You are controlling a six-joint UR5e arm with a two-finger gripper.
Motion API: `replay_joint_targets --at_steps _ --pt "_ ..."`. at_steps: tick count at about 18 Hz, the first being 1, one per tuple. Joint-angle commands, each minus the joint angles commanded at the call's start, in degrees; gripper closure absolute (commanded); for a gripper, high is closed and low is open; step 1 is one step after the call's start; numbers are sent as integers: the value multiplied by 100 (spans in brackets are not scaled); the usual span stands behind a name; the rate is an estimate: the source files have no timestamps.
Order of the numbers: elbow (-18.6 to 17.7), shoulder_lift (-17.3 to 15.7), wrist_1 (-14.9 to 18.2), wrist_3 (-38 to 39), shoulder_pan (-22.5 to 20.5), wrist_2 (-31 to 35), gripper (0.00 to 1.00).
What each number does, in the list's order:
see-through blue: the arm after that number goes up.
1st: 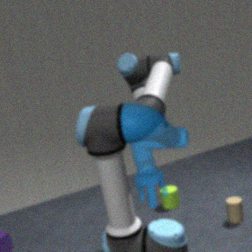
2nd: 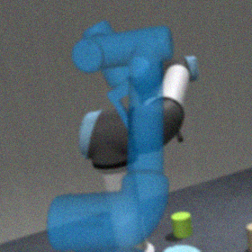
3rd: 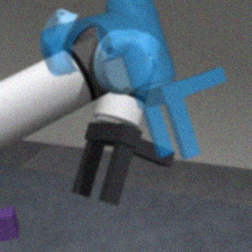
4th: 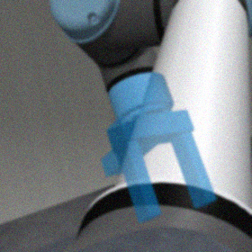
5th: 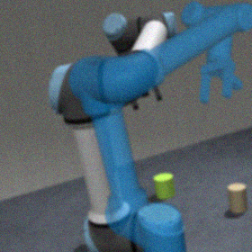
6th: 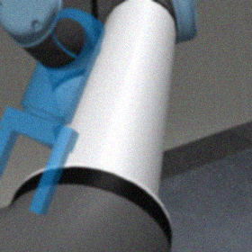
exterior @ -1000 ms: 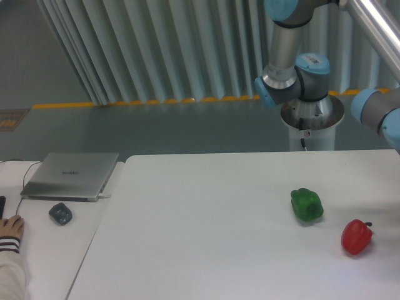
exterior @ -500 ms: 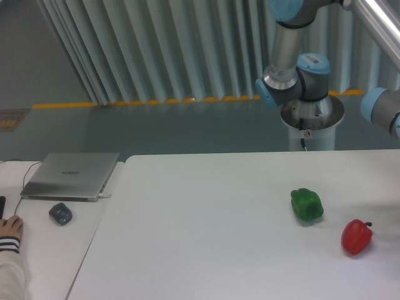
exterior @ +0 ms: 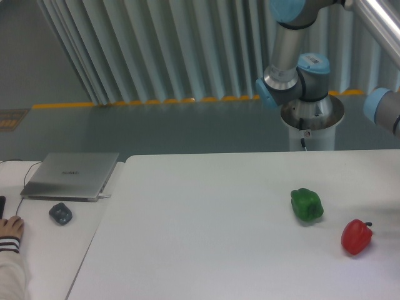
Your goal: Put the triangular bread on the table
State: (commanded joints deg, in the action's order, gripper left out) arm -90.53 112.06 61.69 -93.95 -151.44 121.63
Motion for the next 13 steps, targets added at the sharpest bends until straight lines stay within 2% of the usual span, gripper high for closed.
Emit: replay_joint_targets --at_steps 1,2,3,6,11,12,13 --pt "9 0 53 -9 0 1 56" --pt "27 -9 79 -9 0 1 64" --pt "44 -26 132 -18 0 1 64" --pt "255 -62 641 0 26 -139 67" --pt "229 -26 633 158 35 -193 67" --pt "247 -18 633 184 35 -184 77" --pt "238 -18 633 236 35 -175 95"
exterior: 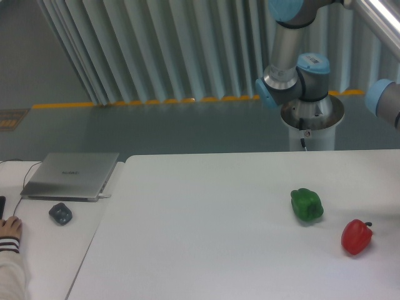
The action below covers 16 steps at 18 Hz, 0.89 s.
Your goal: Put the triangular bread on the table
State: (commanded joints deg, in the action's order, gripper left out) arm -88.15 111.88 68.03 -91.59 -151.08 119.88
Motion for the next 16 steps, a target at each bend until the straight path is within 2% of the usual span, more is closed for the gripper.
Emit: replay_joint_targets --at_steps 2,6,12,14,16 --pt "61 -9 26 71 0 -17 100" --pt "193 -9 114 115 -35 -87 100" --pt "825 -35 1062 132 -237 -1044 100" --pt "817 -61 1116 124 -229 -1133 100" --pt "826 -158 1230 124 -237 -1536 100"
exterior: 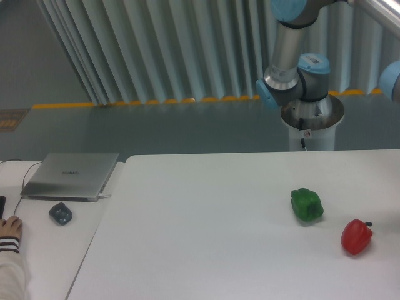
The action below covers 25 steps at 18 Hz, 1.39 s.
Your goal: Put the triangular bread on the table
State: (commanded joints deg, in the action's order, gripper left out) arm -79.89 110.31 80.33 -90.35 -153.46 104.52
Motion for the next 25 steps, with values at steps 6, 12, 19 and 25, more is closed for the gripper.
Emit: replay_joint_targets --at_steps 6,12,19,25 --pt "0 -114 80 -26 9 -642 100" --pt "175 -124 290 -62 -26 -942 100" --pt "552 -27 571 -62 -202 -1197 100" --pt "650 -9 958 -79 -308 -1583 100"
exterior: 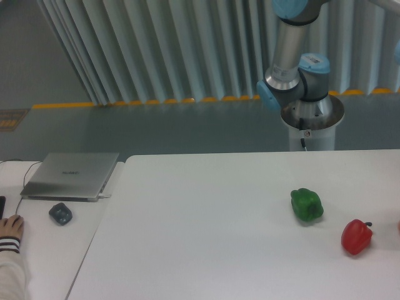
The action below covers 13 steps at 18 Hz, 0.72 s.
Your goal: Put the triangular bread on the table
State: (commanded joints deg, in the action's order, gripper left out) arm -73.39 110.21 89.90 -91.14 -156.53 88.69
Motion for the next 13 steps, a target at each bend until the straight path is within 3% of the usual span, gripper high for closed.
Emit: replay_joint_targets --at_steps 8,13 --pt "-9 -131 422 79 52 -562 100" --pt "-132 -211 449 1176 465 -985 100"
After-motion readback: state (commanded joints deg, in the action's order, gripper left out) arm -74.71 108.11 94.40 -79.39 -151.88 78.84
